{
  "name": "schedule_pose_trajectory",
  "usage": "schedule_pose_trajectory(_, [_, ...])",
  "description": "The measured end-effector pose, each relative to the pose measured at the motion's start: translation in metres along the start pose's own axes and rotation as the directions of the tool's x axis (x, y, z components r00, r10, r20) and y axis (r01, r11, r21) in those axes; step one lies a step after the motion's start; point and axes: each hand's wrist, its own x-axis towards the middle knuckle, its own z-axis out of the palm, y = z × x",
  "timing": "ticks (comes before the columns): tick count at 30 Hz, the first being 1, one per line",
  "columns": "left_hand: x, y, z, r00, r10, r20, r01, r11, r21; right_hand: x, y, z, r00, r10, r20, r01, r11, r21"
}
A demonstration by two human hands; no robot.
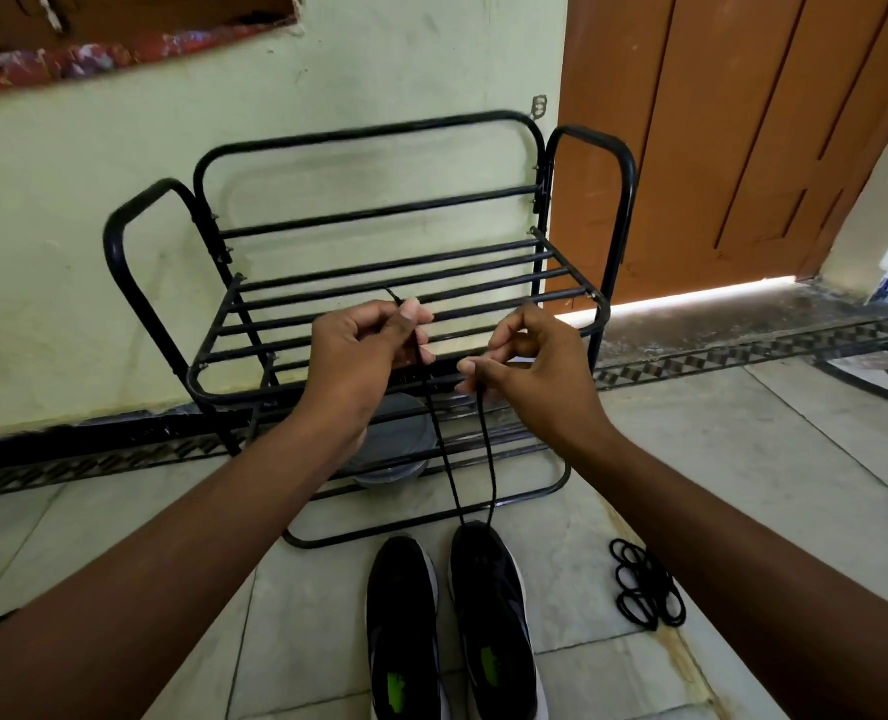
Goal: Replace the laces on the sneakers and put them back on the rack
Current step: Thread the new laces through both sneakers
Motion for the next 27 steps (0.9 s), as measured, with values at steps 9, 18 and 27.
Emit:
schedule_pose_trajectory(9, [-0.051,-0.104,-0.003,0.913,-0.382,0.140,0.376,0.924,0.070,-0.032,0.094,-0.005,0.951,0.301,0.063,-0.286,0.941,-0.181])
schedule_pose_trajectory(18, [-0.067,-0.209,-0.003,0.838,-0.465,0.286,0.181,0.732,0.657,-0.059,0.186,-0.001,0.827,0.519,0.217,-0.268,0.702,-0.660])
schedule_pose_trajectory(27, [-0.074,-0.256,0.027,0.777,-0.497,0.388,-0.126,0.480,0.868,-0.066,0.232,0.018,0.788,0.537,0.301,-0.164,0.655,-0.738])
